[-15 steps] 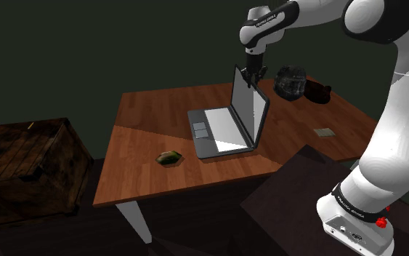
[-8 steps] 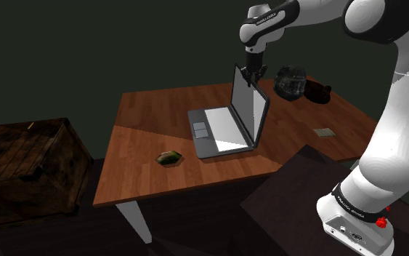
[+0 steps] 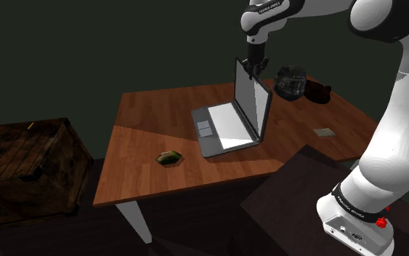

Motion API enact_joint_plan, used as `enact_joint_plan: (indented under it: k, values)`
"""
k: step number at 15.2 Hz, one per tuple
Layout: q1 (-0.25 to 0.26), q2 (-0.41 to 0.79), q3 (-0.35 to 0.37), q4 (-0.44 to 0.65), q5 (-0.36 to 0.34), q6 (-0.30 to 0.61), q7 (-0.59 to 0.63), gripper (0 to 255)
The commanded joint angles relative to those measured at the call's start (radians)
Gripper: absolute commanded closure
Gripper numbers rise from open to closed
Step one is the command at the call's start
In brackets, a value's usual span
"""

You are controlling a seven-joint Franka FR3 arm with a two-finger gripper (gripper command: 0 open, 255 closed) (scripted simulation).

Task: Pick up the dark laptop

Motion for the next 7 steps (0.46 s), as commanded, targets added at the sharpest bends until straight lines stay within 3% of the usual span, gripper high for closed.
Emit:
enact_joint_plan:
  k: [1, 7]
  values:
    - [0.001, -0.011, -0.001, 0.016, -0.001, -0.025, 0.0, 255]
    - [0.001, -0.022, -0.001, 0.057, -0.002, -0.076, -0.002, 255]
